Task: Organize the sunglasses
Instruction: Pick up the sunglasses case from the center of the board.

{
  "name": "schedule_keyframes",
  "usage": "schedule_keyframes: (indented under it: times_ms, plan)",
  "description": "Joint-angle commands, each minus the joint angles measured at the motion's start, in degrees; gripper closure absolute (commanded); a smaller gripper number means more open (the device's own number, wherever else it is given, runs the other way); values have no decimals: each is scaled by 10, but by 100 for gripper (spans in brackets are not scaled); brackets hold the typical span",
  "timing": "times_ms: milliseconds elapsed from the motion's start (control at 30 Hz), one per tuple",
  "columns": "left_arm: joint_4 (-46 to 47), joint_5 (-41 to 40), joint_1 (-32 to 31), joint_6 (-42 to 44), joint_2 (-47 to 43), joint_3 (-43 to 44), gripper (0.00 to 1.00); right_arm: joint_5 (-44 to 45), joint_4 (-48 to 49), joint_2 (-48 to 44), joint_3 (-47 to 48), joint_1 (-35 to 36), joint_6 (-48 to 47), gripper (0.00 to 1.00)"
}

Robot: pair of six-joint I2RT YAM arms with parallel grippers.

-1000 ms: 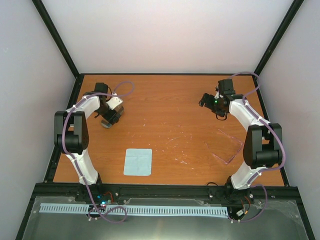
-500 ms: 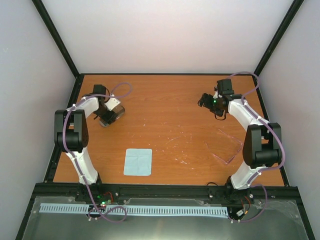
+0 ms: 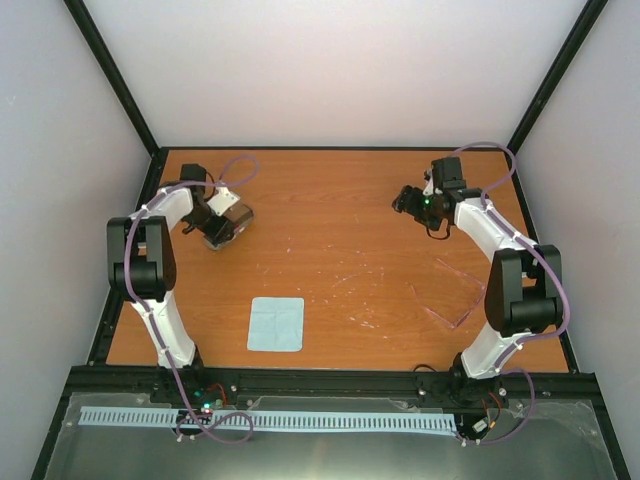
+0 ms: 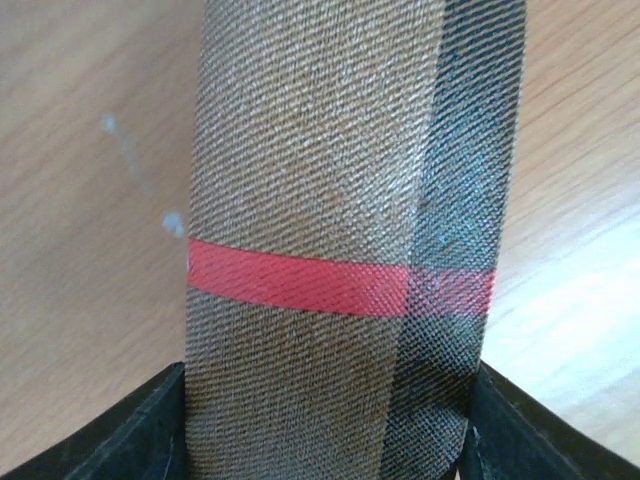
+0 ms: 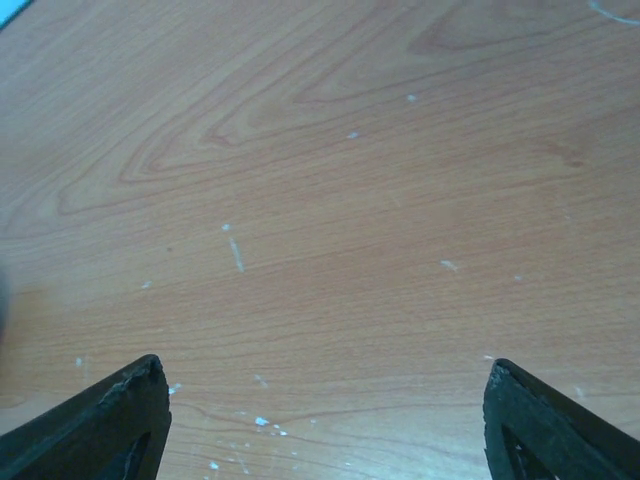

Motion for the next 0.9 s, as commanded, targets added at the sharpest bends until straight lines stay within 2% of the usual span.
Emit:
schedule_keyframes:
  times_ms: [0,100,233,333,433,500,600,700,867]
  plan:
    - [-94,195,3,-10,6,93,61,-64,69,-11,1,13,-9,16]
    - [-161,349,3,1,21,158,63,-136,151,-26,-15,20,3,15]
    - [-254,547,-2,24,65,262,65,-218,344,-44,-67,26,73,13]
    - [-309,668,-13,42,103,321,66,-204,505,-72,-130,58,71,10]
    - [-343,772,-27,51,131,344,69,-197,569,-73,-149,113,31,3]
    - [-343,816,-38,47,136,340,70,-208,613,-68,-157,146,0,0]
    - [-344,828,-54,70,119,327,70,-203,717,-60,-188,194,-26,0]
    - [-344,848,-60,77,97,316,70,-192,781,-36,-194,223,-46,0]
    - [-343,885,-65,64,74,315,70,-170,786,-3,-164,251,-93,0]
